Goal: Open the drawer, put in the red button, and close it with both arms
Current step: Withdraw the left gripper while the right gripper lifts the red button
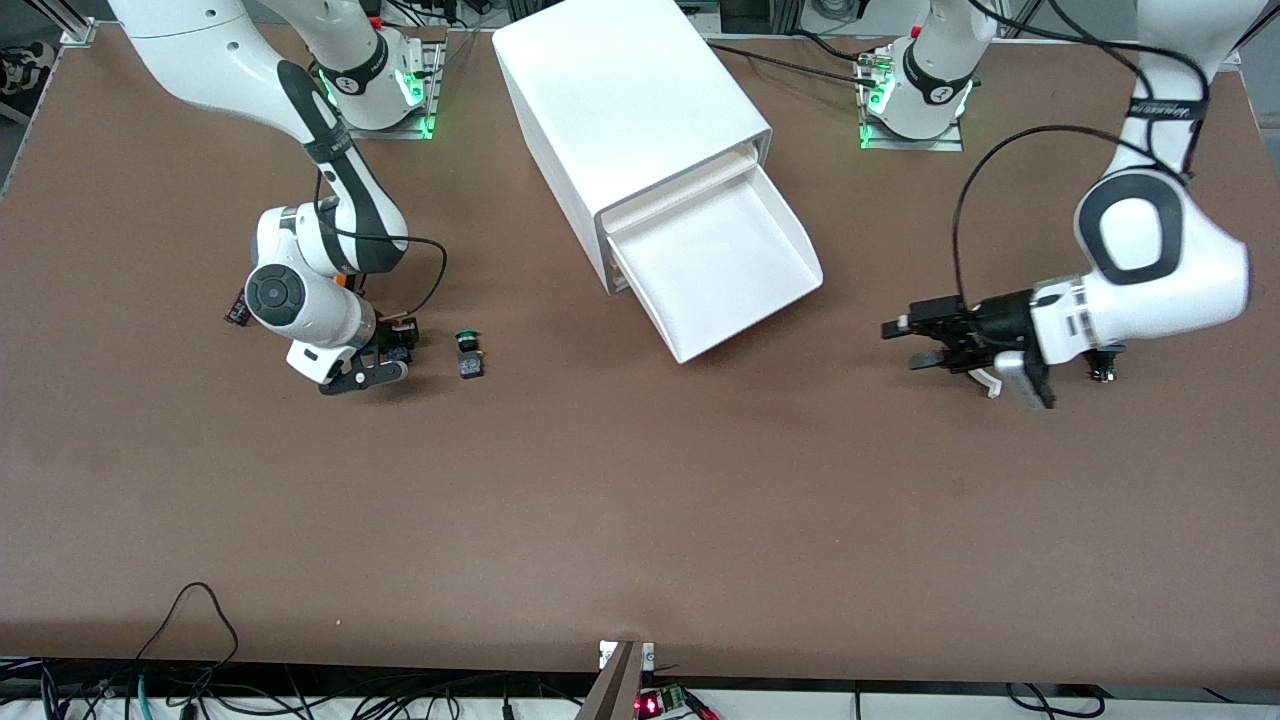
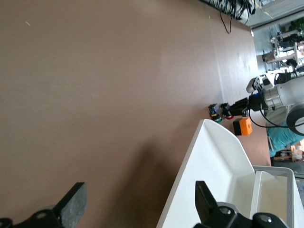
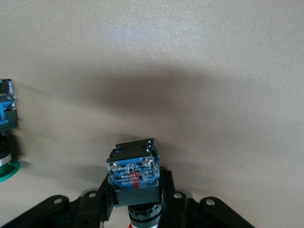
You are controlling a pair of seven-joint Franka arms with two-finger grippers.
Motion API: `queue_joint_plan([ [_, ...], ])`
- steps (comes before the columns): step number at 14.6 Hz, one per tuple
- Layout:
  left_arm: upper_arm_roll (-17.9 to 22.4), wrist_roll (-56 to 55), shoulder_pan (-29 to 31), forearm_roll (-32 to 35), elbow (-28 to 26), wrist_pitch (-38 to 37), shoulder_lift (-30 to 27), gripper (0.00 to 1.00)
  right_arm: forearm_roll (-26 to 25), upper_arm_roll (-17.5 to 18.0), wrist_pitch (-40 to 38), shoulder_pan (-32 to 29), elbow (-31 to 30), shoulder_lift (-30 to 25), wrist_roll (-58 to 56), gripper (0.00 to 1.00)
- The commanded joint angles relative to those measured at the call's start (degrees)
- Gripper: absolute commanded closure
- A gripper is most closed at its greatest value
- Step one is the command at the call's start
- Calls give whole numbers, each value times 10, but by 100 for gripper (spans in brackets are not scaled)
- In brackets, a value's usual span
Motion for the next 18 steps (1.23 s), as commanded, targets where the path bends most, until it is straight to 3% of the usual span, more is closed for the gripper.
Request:
queue_joint_plan([
  [1, 7, -6, 17, 84, -12, -6, -62, 0, 4, 3, 6, -4, 5, 5, -7, 60],
  [5, 28, -89, 19, 291, 75, -73, -111, 0, 5, 4, -12, -3, 46, -1, -8, 63],
  [9, 21, -278, 8, 444, 200, -221, -118, 0, 11, 4, -117, -3, 136, -11, -7, 63],
  [12, 17, -374, -16, 512, 263, -311, -122, 0, 14, 5, -166, -3, 189, -20, -5, 63],
  [15, 15, -455, -37, 544, 273, -334, -122, 0, 86, 6, -218, -3, 237, -27, -5, 63],
  [18, 18, -524, -53, 575, 272, -343, -122, 0, 107, 14, -266, 0, 287, -27, -2, 63],
])
